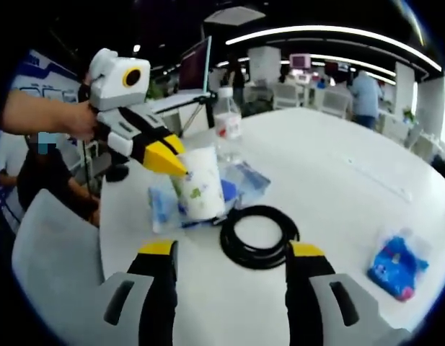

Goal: Arrange the tabletop items into an orderly group along one side of the table until the central work area is clear of visible clutter.

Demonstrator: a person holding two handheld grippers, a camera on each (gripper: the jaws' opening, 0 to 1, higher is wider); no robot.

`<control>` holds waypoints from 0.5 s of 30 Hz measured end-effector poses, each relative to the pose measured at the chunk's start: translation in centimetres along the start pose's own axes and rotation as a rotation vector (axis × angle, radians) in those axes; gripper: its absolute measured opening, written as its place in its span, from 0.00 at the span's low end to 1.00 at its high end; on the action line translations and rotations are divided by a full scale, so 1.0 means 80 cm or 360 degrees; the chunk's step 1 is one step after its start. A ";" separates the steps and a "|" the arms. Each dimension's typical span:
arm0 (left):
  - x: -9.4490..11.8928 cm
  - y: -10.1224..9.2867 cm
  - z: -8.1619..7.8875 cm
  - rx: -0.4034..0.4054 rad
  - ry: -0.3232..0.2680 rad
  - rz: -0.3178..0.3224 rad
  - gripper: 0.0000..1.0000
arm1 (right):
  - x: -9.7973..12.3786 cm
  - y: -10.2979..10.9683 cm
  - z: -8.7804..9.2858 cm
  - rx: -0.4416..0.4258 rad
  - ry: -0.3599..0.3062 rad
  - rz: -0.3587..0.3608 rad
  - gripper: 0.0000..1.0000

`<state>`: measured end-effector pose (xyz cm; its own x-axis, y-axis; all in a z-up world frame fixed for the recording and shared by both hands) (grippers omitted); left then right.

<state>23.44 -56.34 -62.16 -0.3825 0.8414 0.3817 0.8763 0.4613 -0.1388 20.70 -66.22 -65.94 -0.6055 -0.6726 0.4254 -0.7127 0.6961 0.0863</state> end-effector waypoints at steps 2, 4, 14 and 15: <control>0.002 0.002 0.000 -0.0026 0.0007 -0.0002 0.01 | -0.003 0.001 0.000 0.0005 0.0005 -0.0008 0.55; 0.003 0.004 -0.001 -0.0066 0.0015 -0.0005 0.01 | -0.005 0.002 -0.001 0.0008 0.0005 -0.0018 0.55; 0.008 0.021 0.006 -0.0267 0.0115 -0.0011 0.01 | -0.014 0.004 0.002 0.0016 0.0029 -0.0034 0.54; 0.007 0.021 0.006 -0.0270 0.0118 -0.0008 0.01 | -0.014 0.004 0.003 0.0014 0.0030 -0.0033 0.54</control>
Point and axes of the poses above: the point that each gripper's makers call its tool centre point, and the gripper's own axes: x roughly backward along the fingers, y roughly to its left, z roughly out of its underside, the point moved 2 cm from there along x, roughly backward along the fingers, and after that the axes turned 10 degrees about -y, right-handed, at the moved point
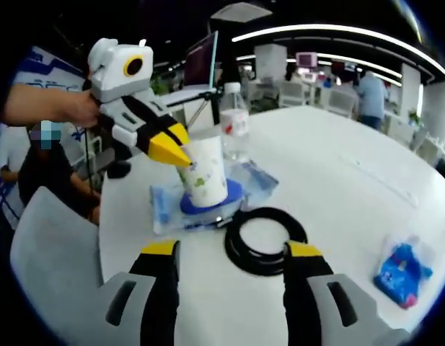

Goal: Arrange the tabletop items into an orderly group along one side of the table until the central work area is clear of visible clutter.

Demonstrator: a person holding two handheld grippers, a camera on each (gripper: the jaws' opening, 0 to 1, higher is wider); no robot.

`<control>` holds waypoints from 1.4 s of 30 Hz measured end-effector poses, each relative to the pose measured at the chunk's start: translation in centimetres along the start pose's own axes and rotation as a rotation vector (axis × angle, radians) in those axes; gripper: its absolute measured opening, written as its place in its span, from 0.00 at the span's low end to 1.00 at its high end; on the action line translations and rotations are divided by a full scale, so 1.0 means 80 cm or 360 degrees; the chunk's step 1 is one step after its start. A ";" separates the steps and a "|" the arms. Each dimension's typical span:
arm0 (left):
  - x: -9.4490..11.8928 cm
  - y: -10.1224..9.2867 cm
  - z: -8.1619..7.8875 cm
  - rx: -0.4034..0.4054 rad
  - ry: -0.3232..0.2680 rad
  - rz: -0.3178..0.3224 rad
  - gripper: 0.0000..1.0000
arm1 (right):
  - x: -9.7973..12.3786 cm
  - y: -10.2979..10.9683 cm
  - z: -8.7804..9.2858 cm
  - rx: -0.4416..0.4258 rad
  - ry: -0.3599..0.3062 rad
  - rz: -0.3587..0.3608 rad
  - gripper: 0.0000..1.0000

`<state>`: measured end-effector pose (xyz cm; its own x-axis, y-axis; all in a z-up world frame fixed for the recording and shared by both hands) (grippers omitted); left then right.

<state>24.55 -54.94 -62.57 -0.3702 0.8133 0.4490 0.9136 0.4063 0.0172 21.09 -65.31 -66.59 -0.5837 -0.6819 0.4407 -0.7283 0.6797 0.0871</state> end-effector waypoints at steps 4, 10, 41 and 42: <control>-0.006 0.007 -0.004 -0.0031 0.0015 0.0006 0.01 | 0.000 -0.001 0.002 -0.0008 0.0004 0.0005 0.54; -0.015 0.020 -0.013 -0.0074 0.0006 0.0002 0.01 | 0.001 -0.004 0.004 -0.0026 0.0002 0.0017 0.55; -0.047 0.087 -0.039 -0.0219 0.0026 -0.0132 0.01 | 0.005 -0.019 0.009 0.0001 -0.0086 0.0090 0.92; -0.048 0.087 -0.039 -0.0227 0.0026 -0.0134 0.01 | 0.005 -0.018 0.010 0.0004 -0.0086 0.0083 0.93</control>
Point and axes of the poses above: the point that each gripper's makers call its tool centre point, and the gripper's own axes: x roughly backward along the fingers, y roughly to its left, z roughly out of its underside, the point moved 2 cm from there along x, roughly backward along the fingers, and after that the axes turned 10 degrees about -y, right-handed, at the moved point
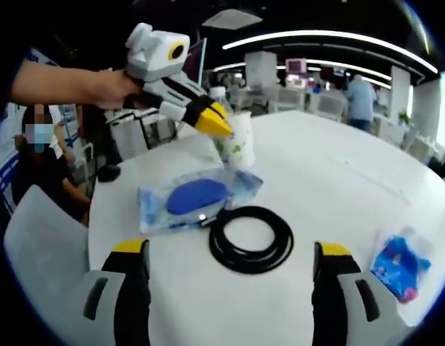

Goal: Arrange the tabletop items into an orderly group along one side of the table until the central work area is clear of visible clutter.

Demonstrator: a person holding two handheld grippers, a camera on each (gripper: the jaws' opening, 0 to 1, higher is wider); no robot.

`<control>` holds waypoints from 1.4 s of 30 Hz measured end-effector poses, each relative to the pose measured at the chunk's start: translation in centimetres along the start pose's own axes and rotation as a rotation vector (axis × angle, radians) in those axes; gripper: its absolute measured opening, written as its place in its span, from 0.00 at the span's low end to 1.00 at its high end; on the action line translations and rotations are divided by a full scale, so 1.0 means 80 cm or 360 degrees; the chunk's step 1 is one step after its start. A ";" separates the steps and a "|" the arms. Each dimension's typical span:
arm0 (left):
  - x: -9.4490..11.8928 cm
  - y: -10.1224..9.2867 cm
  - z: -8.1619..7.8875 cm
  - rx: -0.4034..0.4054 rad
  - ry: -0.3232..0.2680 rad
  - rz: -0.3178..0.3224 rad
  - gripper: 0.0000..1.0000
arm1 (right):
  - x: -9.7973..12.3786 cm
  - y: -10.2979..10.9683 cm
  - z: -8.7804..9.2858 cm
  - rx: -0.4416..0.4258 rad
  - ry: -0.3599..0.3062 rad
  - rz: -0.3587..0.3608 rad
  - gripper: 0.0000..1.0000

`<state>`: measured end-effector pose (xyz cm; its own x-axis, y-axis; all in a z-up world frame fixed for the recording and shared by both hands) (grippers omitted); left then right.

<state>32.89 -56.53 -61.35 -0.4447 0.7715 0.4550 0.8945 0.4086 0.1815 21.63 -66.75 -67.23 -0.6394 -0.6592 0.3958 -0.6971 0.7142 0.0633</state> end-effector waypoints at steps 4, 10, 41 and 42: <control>-0.004 0.005 -0.001 -0.0108 0.0022 0.0011 0.01 | 0.000 0.001 0.001 -0.0004 0.0001 -0.0011 0.94; -0.013 0.013 0.001 -0.0123 0.0040 0.0019 0.01 | 0.002 -0.001 0.002 -0.0008 -0.0003 -0.0012 0.94; -0.044 0.046 0.012 -0.0121 0.0137 -0.0003 0.01 | 0.007 -0.004 -0.004 -0.0050 -0.0063 -0.0023 1.00; -0.045 0.047 0.014 -0.0130 0.0145 -0.0002 0.01 | 0.007 -0.004 -0.004 -0.0056 -0.0063 -0.0020 1.00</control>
Point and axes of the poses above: the point that each gripper's makers call its tool centre point, and the gripper's own axes: x roughly backward along the fingers, y roughly to its left, z roughly out of its underside, the point moved 2 cm from there along x, roughly backward along the fingers, and after that the axes turned 10 degrees about -y, right-handed, at the moved point
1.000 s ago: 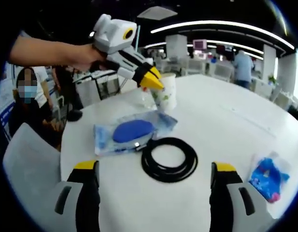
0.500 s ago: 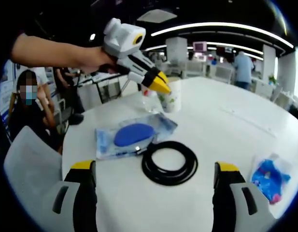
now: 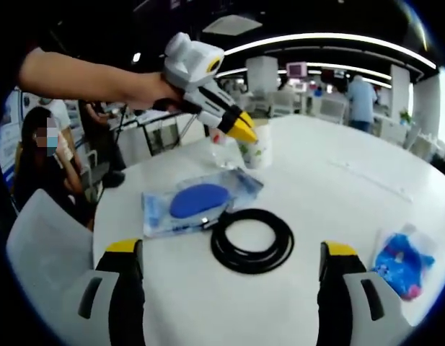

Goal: Arrange the tabletop items into an orderly group along one side of the table until the central work area is clear of visible clutter.

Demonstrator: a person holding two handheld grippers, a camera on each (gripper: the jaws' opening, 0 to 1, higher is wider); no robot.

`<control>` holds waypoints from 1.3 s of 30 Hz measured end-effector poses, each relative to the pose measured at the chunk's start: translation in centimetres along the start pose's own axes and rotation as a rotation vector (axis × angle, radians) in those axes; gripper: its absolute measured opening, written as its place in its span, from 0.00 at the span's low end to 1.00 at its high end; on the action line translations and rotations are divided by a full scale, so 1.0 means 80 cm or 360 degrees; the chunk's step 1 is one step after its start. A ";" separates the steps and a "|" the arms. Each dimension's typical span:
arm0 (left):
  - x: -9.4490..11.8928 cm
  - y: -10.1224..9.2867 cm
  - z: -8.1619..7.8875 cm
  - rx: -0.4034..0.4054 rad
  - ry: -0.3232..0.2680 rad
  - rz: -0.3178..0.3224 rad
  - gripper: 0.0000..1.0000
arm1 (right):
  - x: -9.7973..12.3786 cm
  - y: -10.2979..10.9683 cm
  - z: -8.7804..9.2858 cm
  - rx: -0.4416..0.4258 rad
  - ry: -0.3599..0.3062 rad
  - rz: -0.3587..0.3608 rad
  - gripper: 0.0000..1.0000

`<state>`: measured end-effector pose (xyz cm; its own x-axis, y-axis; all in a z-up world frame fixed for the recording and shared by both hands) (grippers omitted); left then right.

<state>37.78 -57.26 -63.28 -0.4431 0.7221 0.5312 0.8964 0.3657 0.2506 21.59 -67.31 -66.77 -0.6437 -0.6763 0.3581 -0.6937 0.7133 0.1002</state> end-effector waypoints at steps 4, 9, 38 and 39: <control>-0.006 0.002 0.003 -0.0007 0.0015 0.0004 0.01 | 0.001 -0.001 0.002 -0.0013 0.0001 0.0007 1.00; -0.014 0.001 0.011 -0.0015 0.0049 0.0016 0.01 | 0.002 -0.003 0.003 -0.0021 0.0000 0.0014 1.00; -0.019 0.004 0.029 0.0050 0.0117 -0.0048 0.17 | 0.003 -0.011 0.004 -0.0061 0.0004 0.0039 0.99; -0.018 0.003 0.028 0.0049 0.0111 -0.0050 0.17 | 0.002 -0.011 0.003 -0.0059 0.0003 0.0038 0.99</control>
<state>38.58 -56.88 -65.78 -0.4681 0.6680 0.5786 0.8808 0.4060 0.2438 22.02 -68.12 -67.01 -0.6591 -0.6588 0.3627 -0.6658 0.7354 0.1260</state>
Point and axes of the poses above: the point that each gripper's makers call its tool centre point, and the gripper's own axes: x roughly backward along the fingers, y roughly to its left, z roughly out of its underside, the point moved 2 cm from there along x, roughly backward along the fingers, and after that the axes turned 10 degrees about -y, right-handed, at the moved point
